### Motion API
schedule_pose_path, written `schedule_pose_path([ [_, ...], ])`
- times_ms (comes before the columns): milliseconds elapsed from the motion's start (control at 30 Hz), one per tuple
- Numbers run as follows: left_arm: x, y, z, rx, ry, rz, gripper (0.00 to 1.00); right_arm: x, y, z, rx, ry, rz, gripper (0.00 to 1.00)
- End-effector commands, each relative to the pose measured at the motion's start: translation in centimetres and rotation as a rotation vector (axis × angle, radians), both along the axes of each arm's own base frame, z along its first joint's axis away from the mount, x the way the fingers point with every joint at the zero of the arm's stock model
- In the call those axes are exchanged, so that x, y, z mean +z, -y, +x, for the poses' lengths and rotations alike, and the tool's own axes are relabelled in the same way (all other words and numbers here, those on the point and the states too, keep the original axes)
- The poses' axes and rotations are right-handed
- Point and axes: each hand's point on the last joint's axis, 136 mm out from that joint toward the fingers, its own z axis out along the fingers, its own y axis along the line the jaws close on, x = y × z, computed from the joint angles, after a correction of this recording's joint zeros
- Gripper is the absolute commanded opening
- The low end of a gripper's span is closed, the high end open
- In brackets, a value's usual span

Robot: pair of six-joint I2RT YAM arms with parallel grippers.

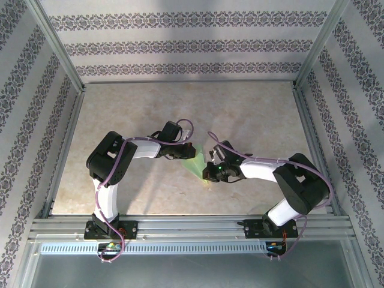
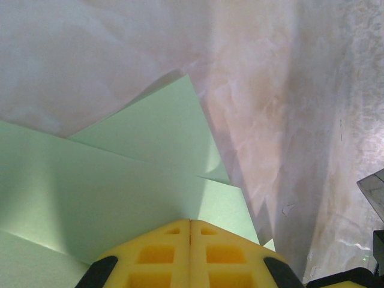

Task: Fold a paper plane with a square sheet of paper (fold left side to right side)
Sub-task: Fourth fold the wing at the center of the table.

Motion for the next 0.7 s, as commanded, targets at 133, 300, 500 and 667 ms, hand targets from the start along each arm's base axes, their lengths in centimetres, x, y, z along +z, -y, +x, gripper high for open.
schedule_pose_path([
  [133,-1.9,-0.9,0.5,0.028,-0.019,0.063,0.02,-1.0,2.7,-3.9,0.026,-0.099,-0.112,0.00],
  [300,1.3,0.4,1.4,0.018,0.015,-0.021,0.09,1.9,3.3,-2.9,0.035,-0.025,-0.105,0.00],
  [500,7.5,1.2,2.9,0.023,0.111,-0.126,0.24,5.9,3.7,1.1,0.032,0.161,-0.027,0.25],
  [667,11.3,-1.9,3.4,0.106,0.197,-0.135,0.35,7.3,2.8,4.5,0.111,0.289,0.035,0.43],
])
